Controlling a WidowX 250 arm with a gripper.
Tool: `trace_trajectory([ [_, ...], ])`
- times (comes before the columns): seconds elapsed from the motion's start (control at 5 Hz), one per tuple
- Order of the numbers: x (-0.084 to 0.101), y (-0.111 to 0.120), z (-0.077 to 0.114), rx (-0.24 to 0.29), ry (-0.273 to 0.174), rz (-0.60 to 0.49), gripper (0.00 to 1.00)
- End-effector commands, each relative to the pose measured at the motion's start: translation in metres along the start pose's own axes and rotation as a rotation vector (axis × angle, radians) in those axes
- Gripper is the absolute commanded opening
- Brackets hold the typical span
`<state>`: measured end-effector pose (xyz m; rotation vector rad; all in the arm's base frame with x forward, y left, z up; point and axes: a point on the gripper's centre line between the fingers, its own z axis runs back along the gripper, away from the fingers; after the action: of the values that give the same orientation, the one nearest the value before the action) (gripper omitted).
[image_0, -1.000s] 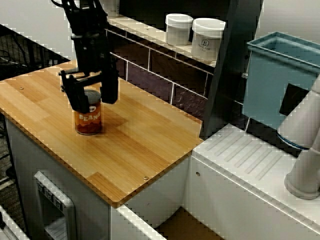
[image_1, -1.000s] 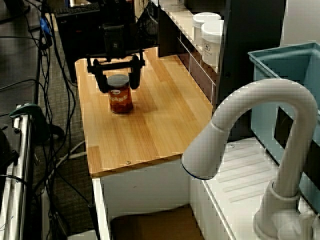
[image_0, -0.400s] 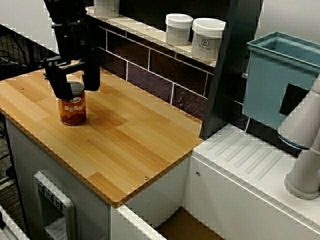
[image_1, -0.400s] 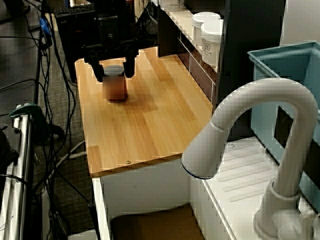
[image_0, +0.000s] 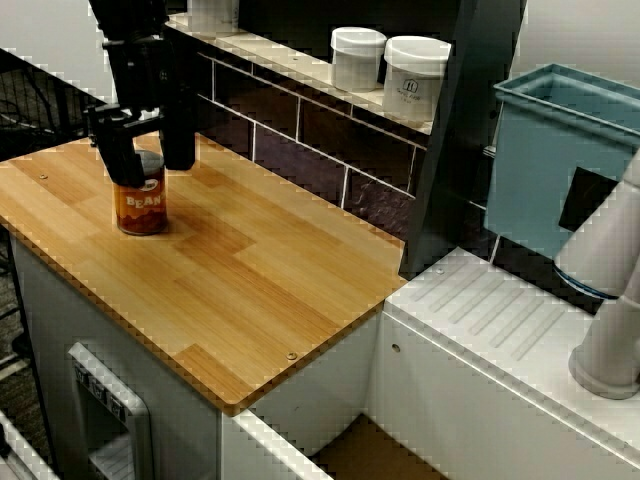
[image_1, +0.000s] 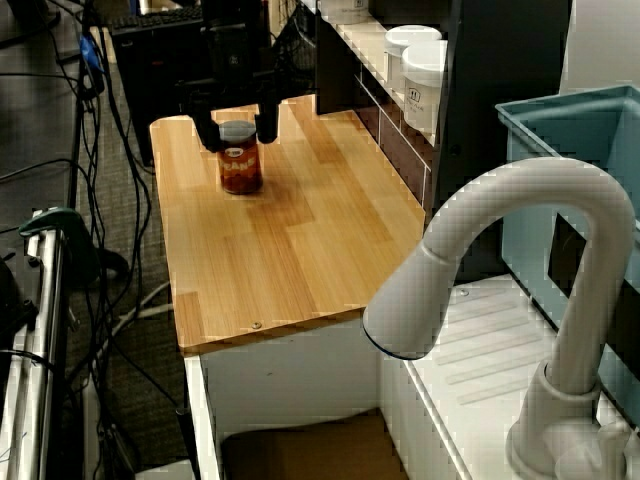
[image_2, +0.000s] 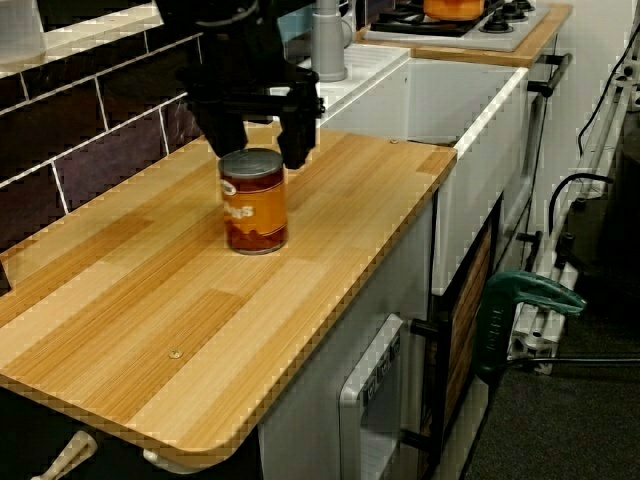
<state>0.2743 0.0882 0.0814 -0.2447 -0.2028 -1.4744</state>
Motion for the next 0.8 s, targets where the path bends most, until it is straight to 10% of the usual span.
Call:
trace_trajectory([
  [0.0,0.007,0.005,0.026,0.031,-0.019,-0.01,1.0],
  [0.6,-0.01,0.011,0.076,0.138,-0.061,0.222,1.0],
])
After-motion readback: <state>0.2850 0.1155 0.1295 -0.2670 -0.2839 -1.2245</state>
